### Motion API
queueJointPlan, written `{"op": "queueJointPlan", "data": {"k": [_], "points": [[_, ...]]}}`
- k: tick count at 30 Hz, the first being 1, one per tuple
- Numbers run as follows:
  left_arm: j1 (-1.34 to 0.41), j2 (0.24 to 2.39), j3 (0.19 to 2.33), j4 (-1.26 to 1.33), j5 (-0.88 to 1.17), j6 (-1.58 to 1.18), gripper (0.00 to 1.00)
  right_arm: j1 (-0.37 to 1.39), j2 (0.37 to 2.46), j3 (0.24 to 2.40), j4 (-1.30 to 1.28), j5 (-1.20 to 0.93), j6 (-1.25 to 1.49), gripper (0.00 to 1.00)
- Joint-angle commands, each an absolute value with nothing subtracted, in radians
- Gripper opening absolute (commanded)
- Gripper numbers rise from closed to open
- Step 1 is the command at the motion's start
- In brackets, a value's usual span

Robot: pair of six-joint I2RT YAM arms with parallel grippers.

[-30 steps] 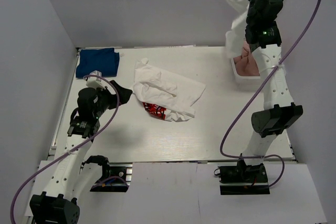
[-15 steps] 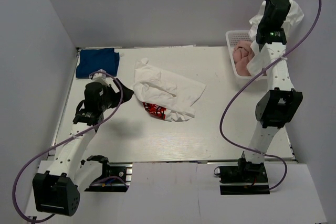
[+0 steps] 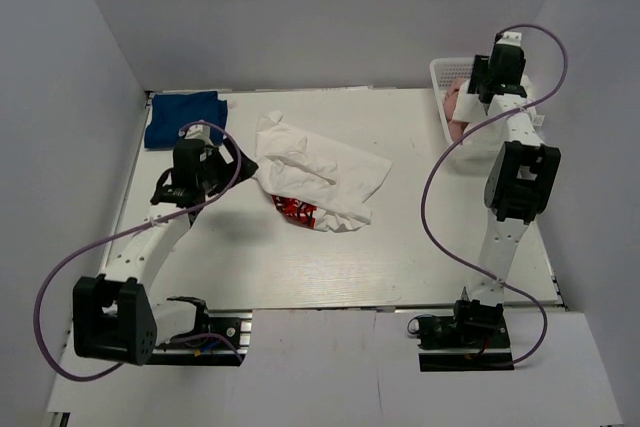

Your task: Fold and stack the t-shirts

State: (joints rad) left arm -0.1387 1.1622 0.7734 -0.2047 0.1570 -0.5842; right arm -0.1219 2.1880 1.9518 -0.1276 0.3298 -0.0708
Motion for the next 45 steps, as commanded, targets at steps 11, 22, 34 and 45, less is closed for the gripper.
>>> {"op": "queueJointPlan", "data": {"k": [11, 22, 34, 45], "points": [[-0.141, 1.577, 1.068, -0.236, 0.086, -0.575, 1.00, -0.002, 1.771, 1.744, -0.164, -0.035, -0.100, 0.90], [-0.150, 1.831, 1.288, -0.270, 0.058, -0.537, 0.96, 0.210, 1.732, 1.597, -0.261, -0.068, 0.159, 0.90], [-0.150, 1.827, 1.161, -0.301, -0.048, -0.617, 0.84, 0.307, 1.888, 1.513, -0.359, 0.055, 0.196, 0.90], [-0.150, 1.966, 1.212, -0.293, 0.043, -0.626, 0.53, 0.357, 2.043, 1.508, -0.351, 0.132, 0.253, 0.90]]}}
